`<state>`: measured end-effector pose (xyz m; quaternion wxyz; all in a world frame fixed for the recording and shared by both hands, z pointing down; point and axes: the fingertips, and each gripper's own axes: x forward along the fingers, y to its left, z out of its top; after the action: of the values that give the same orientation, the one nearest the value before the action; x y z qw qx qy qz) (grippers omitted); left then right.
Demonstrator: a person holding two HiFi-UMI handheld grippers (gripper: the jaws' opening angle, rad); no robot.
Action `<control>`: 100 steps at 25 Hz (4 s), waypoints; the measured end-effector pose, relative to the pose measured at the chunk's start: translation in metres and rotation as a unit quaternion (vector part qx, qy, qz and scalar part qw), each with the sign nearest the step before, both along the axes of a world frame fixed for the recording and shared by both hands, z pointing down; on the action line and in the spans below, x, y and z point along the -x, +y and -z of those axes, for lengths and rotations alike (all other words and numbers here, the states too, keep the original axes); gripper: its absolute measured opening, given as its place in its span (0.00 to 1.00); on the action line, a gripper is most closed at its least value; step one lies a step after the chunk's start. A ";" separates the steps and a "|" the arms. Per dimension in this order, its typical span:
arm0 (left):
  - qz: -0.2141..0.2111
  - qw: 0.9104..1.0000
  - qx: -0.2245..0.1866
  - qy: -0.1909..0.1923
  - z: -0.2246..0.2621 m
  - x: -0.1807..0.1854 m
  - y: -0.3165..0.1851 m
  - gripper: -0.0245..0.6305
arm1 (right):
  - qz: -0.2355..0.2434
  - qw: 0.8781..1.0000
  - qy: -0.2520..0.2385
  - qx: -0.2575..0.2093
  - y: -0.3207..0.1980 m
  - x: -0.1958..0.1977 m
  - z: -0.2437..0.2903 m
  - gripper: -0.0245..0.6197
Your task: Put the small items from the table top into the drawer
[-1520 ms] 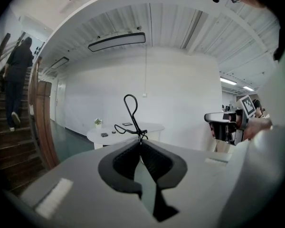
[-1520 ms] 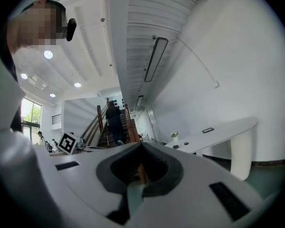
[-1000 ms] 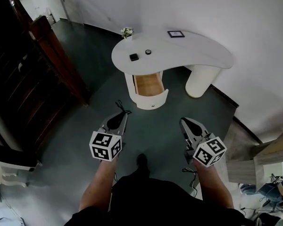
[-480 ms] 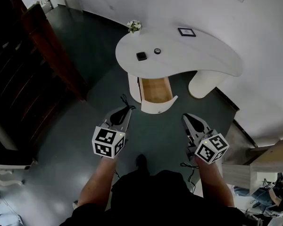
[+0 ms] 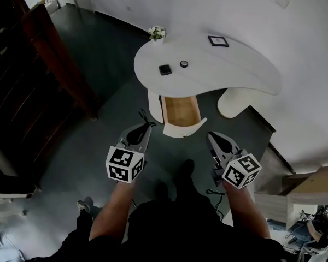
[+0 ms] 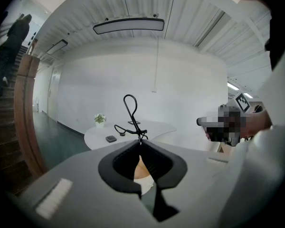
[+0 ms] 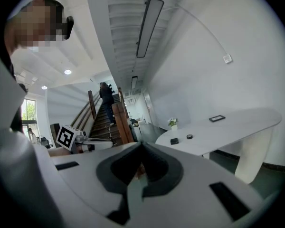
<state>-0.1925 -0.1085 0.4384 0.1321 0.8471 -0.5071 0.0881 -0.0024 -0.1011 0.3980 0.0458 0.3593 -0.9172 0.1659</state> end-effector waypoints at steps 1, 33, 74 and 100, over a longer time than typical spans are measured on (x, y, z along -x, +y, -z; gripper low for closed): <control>0.000 1.000 0.000 -0.001 -0.002 -0.001 -0.004 0.07 | 0.001 1.000 -0.001 0.001 -0.005 -0.001 -0.002 0.05; -0.049 0.991 0.108 -0.058 -0.088 -0.114 -0.171 0.07 | 0.023 0.997 -0.007 0.071 -0.214 -0.077 -0.073 0.05; -0.365 0.775 0.325 -0.402 -0.382 -0.148 -0.180 0.07 | -0.009 0.985 -0.002 0.170 -0.220 -0.093 -0.204 0.05; -0.336 0.795 0.292 -0.413 -0.388 -0.160 -0.202 0.11 | -0.009 0.985 0.003 0.172 -0.207 -0.126 -0.214 0.05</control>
<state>-0.0327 -0.3104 0.8267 0.1138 0.7684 -0.1472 0.6123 0.1231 -0.3078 0.6121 0.1079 0.3550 -0.8716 0.3204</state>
